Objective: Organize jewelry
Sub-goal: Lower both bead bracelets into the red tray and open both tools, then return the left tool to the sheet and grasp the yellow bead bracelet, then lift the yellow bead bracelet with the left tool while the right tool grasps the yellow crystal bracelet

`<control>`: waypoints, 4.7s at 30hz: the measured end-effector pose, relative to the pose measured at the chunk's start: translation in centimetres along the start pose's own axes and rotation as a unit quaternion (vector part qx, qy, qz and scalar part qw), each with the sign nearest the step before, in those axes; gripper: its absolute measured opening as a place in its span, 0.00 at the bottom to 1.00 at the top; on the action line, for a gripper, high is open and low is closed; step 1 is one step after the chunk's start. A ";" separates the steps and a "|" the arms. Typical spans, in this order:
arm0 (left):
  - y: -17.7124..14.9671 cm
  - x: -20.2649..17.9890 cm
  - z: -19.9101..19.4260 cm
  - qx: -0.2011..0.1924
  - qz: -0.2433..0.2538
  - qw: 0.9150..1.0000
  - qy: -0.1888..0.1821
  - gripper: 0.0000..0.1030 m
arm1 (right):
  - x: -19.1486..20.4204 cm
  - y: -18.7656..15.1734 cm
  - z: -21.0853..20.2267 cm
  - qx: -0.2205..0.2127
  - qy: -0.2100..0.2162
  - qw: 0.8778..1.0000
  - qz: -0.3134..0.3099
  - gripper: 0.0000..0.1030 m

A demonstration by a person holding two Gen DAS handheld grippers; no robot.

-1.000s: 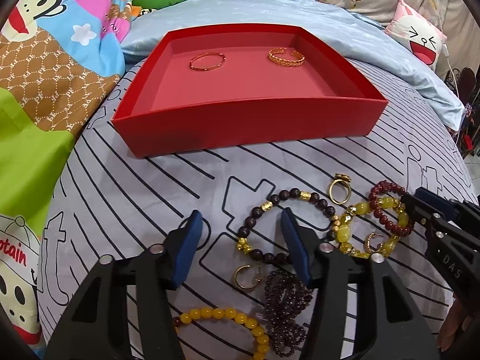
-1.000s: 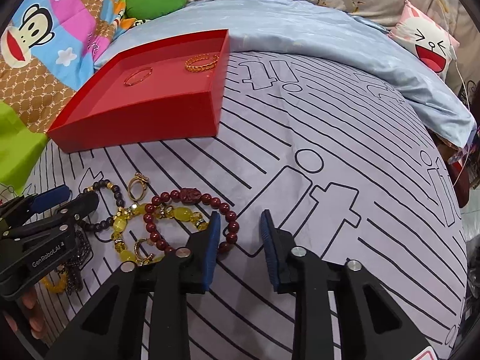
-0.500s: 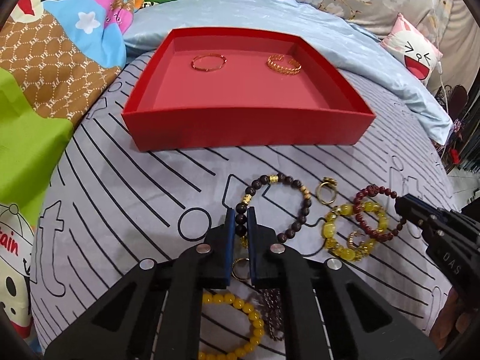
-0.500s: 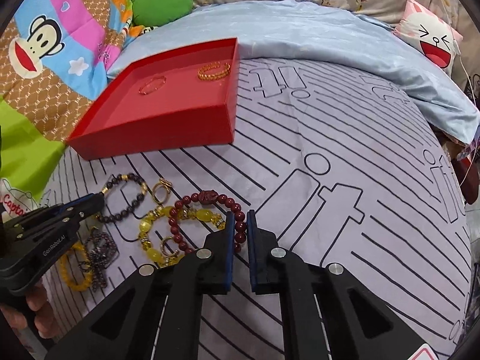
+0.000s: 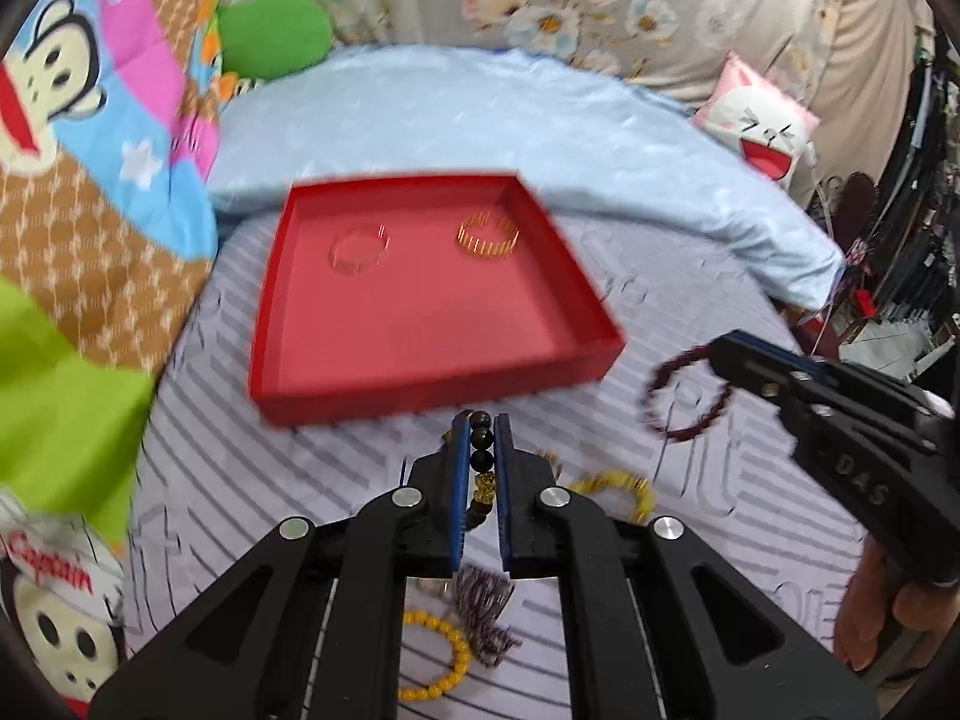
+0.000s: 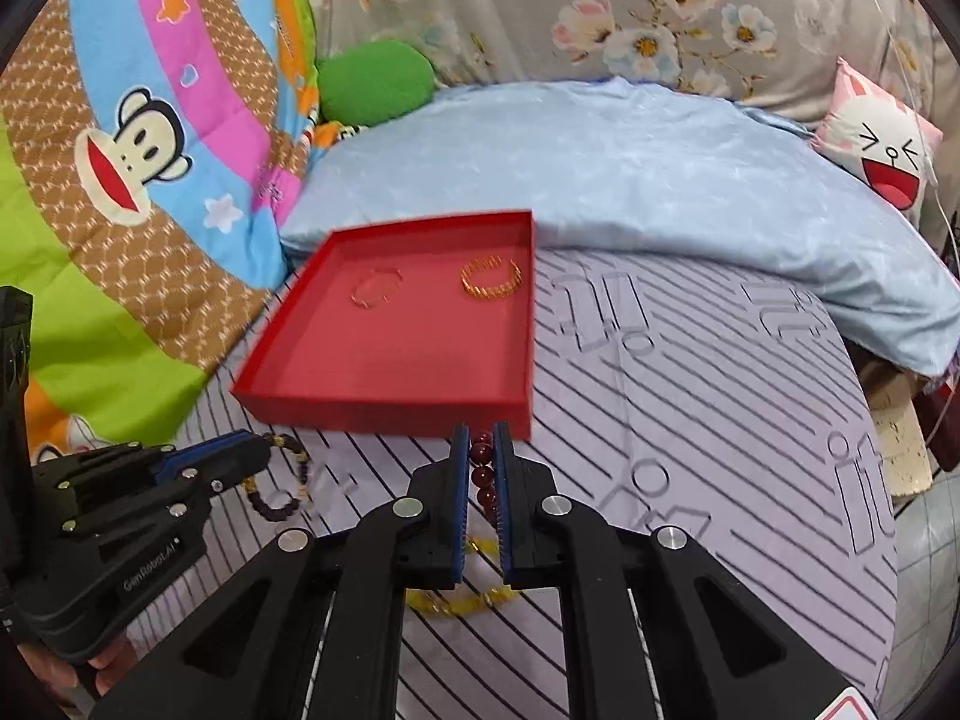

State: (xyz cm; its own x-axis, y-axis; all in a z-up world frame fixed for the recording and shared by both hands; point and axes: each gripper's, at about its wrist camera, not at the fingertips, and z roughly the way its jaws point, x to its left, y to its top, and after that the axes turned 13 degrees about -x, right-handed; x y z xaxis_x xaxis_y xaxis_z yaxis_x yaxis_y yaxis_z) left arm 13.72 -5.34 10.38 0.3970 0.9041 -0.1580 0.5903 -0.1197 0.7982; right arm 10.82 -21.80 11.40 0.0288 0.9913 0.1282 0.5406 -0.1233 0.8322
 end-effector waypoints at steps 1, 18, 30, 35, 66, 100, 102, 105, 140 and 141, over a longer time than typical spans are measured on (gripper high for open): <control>1.1 0.0 -0.1 -0.009 0.002 1.000 -0.006 0.07 | 0.2 1.1 0.2 -0.006 0.007 1.000 0.001 0.08; 8.7 5.9 10.0 -0.032 -0.058 0.997 -0.031 0.07 | 1.3 6.8 13.3 0.030 0.070 0.996 0.044 0.08; 3.6 8.0 16.5 0.053 0.035 0.994 0.090 0.08 | -0.5 3.1 19.2 0.081 -0.007 0.997 -0.008 0.08; 3.2 8.0 16.5 0.047 0.042 0.992 0.105 0.10 | -0.2 3.1 19.4 0.072 -0.024 0.997 -0.027 0.11; -1.8 5.2 2.8 -0.008 0.019 0.993 0.119 0.51 | -0.2 -4.4 4.1 0.044 -0.029 0.998 -0.033 0.32; -12.8 4.7 -0.2 0.048 -0.003 0.992 0.119 0.51 | -1.3 -10.9 4.5 0.081 -0.064 0.994 -0.017 0.27; -12.9 4.5 -0.3 0.043 0.004 0.992 0.120 0.50 | -1.3 -10.9 4.5 0.081 -0.064 0.994 -0.020 0.24; -13.1 4.4 -0.4 0.037 0.007 0.993 0.115 0.43 | -1.2 -11.0 4.3 0.081 -0.060 0.995 -0.019 0.18; -8.3 1.5 -4.9 0.021 0.003 0.999 0.027 0.07 | 0.5 -5.5 -3.2 0.023 -0.005 1.000 -0.003 0.09; -7.9 1.4 -5.1 0.018 0.005 1.000 0.023 0.07 | 0.6 -5.2 -3.3 0.020 -0.005 1.000 -0.003 0.09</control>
State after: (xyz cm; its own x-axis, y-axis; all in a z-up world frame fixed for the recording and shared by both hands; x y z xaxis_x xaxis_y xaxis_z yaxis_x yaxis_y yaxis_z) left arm 6.01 -1.04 6.87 0.3715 0.9203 -0.1227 0.6109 -0.1428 0.7787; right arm 5.19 -20.75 8.91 0.0335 0.9925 0.1178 0.5743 -0.1156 0.8104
